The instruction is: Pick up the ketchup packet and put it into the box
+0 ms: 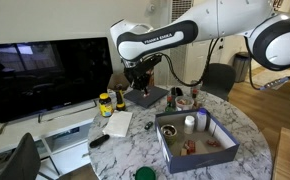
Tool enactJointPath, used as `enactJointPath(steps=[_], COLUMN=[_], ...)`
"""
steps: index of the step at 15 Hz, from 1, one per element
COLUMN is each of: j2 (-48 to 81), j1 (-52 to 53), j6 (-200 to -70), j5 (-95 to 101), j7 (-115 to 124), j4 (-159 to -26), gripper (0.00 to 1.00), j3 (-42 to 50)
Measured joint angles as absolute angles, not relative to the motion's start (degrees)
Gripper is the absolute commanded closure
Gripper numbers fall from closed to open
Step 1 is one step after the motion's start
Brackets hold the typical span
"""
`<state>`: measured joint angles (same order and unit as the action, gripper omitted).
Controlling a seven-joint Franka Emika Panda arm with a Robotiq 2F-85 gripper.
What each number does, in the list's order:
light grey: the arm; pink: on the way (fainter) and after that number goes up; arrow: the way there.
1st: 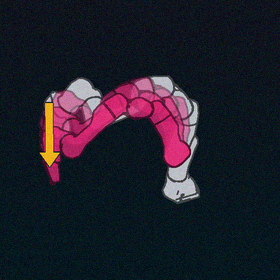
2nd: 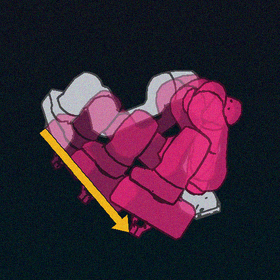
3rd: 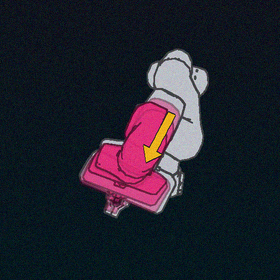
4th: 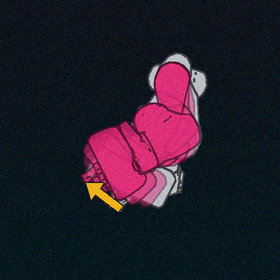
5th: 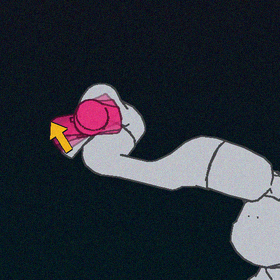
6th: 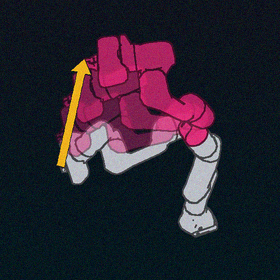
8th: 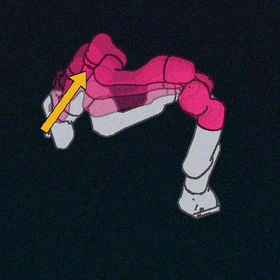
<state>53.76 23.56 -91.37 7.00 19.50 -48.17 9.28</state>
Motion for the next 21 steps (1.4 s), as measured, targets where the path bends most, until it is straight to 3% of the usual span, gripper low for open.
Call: enactJointPath(steps=[11, 21], j2=[40.08, 30.53], j1=[11.20, 11.51], j6=[-91.25, -91.43], j5=[-1.82, 4.39], j7=[6.84, 5.31], j4=[-77.01, -87.22], gripper=[0.99, 1.00], j3=[3.19, -1.57])
